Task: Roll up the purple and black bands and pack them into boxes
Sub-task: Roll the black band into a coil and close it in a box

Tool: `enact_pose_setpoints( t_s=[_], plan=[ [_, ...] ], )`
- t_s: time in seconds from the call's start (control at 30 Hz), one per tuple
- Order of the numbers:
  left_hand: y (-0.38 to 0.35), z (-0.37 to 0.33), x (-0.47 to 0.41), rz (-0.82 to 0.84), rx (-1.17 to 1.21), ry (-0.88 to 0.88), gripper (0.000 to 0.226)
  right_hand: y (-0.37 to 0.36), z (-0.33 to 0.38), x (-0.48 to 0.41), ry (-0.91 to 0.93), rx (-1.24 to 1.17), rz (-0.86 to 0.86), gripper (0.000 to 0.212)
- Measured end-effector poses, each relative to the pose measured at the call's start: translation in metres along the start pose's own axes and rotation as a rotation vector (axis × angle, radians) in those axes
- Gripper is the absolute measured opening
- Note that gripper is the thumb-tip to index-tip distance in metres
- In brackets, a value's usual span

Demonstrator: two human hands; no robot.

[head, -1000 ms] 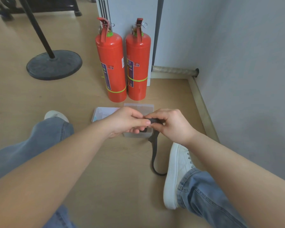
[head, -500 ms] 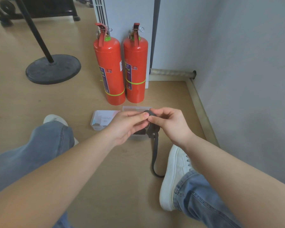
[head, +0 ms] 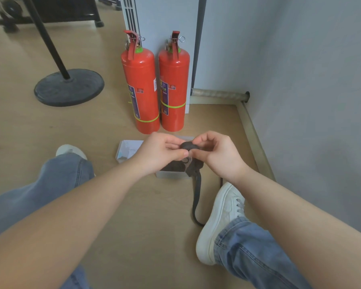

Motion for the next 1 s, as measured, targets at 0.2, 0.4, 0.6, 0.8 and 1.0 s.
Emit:
enact_pose_setpoints(
  t_s=[0.2, 0.4, 0.6, 0.8, 1.0],
  plan=[
    [-0.013, 0.002, 0.003, -0.134, 0.46, 0.021, 0.023, -0.009, -0.007, 0.005, -0.1, -0.384, -0.065, 0.016],
    [-0.021, 0.005, 0.003, -0.18, 0.71, 0.11, 0.02, -0.015, 0.0, 0.009, -0.039, -0.426, -0.003, 0.013],
    [-0.015, 0.004, 0.004, 0.003, 0.762, 0.255, 0.025, -0.01, -0.003, 0.009, -0.071, -0.314, -0.035, 0.012],
    [0.005, -0.013, -0.004, 0.094, 0.078, 0.086, 0.044, -0.006, 0.001, 0.005, -0.01, -0.068, -0.001, 0.018],
    [0.009, -0.024, -0.007, 0.1, -0.049, -0.081, 0.021, -0.001, 0.012, 0.002, 0.051, -0.013, 0.023, 0.026]
  ],
)
Point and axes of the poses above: each hand's wrist, its own x-axis away from the middle knuckle, its own y-axis out of the back of the hand, z = x × y, the point moved 3 cm from there along -x, towards the middle knuckle, and after that the axes turned 7 degrees about -y, right-handed, at the moved point
